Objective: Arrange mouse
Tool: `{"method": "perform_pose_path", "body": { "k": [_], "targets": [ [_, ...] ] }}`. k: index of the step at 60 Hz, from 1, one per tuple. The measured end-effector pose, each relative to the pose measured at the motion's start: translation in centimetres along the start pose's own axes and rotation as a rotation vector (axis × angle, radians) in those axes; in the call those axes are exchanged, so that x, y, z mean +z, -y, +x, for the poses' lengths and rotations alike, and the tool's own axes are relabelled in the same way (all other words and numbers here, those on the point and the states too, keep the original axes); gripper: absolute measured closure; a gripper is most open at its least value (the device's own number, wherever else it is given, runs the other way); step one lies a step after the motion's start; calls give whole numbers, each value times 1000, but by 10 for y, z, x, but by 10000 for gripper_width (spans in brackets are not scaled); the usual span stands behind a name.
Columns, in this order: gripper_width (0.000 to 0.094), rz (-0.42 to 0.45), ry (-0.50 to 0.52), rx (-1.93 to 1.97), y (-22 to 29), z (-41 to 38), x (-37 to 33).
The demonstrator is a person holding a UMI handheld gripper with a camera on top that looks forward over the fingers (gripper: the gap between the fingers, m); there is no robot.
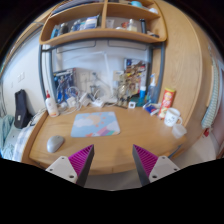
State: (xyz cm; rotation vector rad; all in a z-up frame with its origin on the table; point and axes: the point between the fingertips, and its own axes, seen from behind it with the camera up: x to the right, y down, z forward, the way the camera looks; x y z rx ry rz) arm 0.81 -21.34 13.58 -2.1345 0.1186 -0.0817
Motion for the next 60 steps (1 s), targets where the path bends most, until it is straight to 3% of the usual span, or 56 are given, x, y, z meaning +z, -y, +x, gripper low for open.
{"method": "perform_pose_path", "body": {
  "k": [11, 23, 60],
  "targets": [
    [168, -115, 140, -42, -70, -121, 25],
    [158, -173, 262, -81, -96, -237, 55],
    [169, -230, 227, -158, -66, -354, 177]
  ]
}}
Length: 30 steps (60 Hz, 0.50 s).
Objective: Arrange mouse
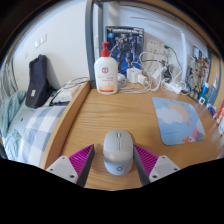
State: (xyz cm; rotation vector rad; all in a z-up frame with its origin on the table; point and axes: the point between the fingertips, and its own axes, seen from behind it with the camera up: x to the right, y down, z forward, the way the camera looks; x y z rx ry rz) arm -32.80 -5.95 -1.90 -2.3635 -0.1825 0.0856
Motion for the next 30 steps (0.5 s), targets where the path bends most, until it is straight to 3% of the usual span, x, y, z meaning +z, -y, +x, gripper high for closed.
{"method": "perform_pose_path", "body": {
  "k": [9, 16, 30],
  "targets": [
    [218, 3, -4, -10, 11, -8, 11],
    [373, 9, -1, -9, 17, -10, 18],
    [554, -1, 5, -47, 18, -13, 20]
  ]
}}
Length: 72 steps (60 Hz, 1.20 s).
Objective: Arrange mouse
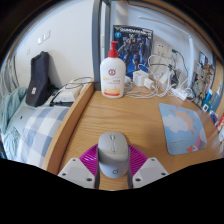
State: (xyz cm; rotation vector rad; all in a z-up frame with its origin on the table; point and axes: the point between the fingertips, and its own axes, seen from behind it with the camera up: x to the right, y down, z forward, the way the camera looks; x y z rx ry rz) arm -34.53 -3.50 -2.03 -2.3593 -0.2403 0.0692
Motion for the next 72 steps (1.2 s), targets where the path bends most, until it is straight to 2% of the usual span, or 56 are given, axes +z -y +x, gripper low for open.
{"method": "perform_pose_path", "body": {
  "k": [2, 3, 14, 22, 35, 43, 49, 59, 72],
  "targets": [
    [556, -2, 0, -1, 0, 0, 0],
    [587, -3, 0, -2, 0, 0, 0],
    [591, -12, 37, 2, 12, 0, -9],
    [590, 104, 56, 10, 81, 20, -49],
    [590, 329, -49, 26, 218, 117, -114],
    [592, 366, -151, 60, 247, 197, -124],
    [591, 320, -202, 90, 234, 248, -102],
    [593, 150, -247, 125, 163, 298, -37],
    [592, -28, -214, 150, 79, 308, 21]
  ]
}}
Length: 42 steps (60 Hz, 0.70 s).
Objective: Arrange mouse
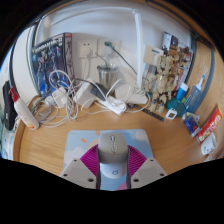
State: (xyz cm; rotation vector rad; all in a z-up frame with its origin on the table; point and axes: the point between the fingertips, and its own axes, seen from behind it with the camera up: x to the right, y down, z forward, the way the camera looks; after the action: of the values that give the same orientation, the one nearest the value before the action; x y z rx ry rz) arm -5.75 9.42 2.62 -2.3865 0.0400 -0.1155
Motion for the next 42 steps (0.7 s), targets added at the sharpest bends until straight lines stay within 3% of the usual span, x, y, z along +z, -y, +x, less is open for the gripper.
{"method": "perform_pose_path", "body": {
  "k": [9, 16, 27, 31, 32, 35, 42],
  "targets": [
    [588, -85, 17, -7, -38, -3, 19],
    [549, -70, 31, 10, -36, -7, 19],
    [403, -101, 30, 22, -39, -5, 20],
    [257, -122, 21, -9, -41, -3, 16],
    [139, -130, 17, -18, -41, -2, 13],
    [58, -139, 14, -37, -38, -3, 3],
    [77, -83, 18, -30, -7, -8, -40]
  ]
}}
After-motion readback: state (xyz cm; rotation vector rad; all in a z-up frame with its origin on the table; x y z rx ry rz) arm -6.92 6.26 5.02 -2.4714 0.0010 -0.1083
